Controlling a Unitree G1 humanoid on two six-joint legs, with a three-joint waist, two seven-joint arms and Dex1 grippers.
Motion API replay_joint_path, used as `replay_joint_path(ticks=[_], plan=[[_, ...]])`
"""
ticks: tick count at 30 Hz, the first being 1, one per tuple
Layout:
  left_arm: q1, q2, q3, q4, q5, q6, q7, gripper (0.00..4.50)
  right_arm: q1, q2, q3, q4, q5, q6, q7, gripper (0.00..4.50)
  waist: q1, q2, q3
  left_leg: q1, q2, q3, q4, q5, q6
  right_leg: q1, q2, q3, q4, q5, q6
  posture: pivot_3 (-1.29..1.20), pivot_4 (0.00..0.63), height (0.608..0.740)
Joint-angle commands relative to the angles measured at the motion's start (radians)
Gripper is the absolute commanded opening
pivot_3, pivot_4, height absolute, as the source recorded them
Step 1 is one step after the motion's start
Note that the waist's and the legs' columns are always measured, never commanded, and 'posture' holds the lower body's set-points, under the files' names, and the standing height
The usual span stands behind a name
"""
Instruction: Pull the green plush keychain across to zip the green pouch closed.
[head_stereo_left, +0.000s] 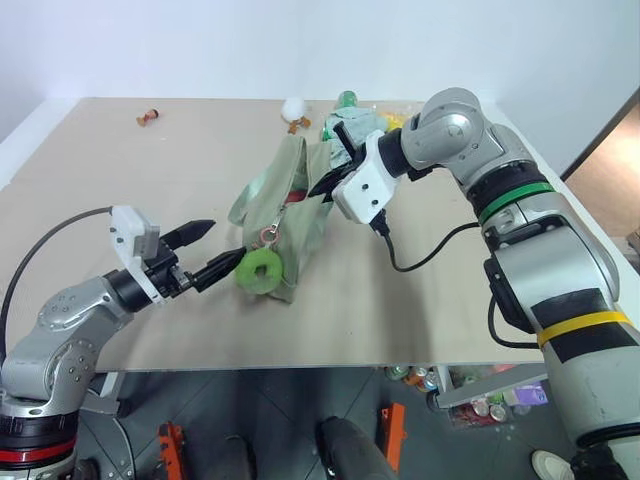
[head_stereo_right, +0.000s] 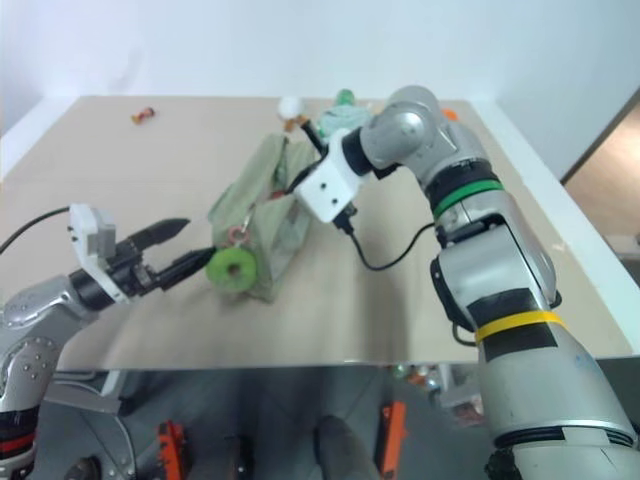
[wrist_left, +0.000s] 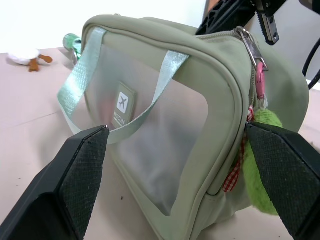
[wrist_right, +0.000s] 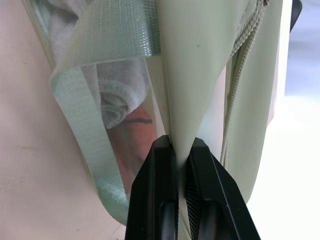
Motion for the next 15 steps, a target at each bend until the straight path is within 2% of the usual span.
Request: replay_joint_path(ticks=[1, 9, 15], plan=[[-0.02, -0.004, 0.006, -0.006, 0.011, -0.024, -0.003, 4.5, -0.001, -0.031, -0.034, -0.065, 0.051, 0.039, 0.037, 0.02, 0.0, 0.0, 0.0, 0.0, 0.0, 0.0, 0.0, 0.0, 0.0, 0.0, 0.0, 0.0, 0.0, 0.0, 0.0, 0.0, 0.15, 0.739], [-0.045, -0.004, 0.029, -0.002, -0.027, -0.011, -0.027, 4.5, 0.092, -0.144, -0.061, -0.324, 0.085, 0.351, 0.124, 0.02, 0.013, 0.001, 0.0, 0.0, -0.001, -0.002, 0.001, 0.0, 0.0, 0.0, 0.0, -0.001, 0.002, 0.0, 0.0, 0.0, 0.15, 0.739], [-0.055, 0.059, 0.065, 0.063, -0.016, -0.023, -0.088, 4.5, 0.208, -0.241, -0.087, -0.622, 0.093, 0.607, 0.186, 0.02, 0.028, 0.004, 0.002, 0.0, -0.001, -0.003, 0.003, 0.001, 0.0, 0.0, 0.001, 0.0, 0.006, -0.003, 0.0, 0.0, 0.15, 0.739]])
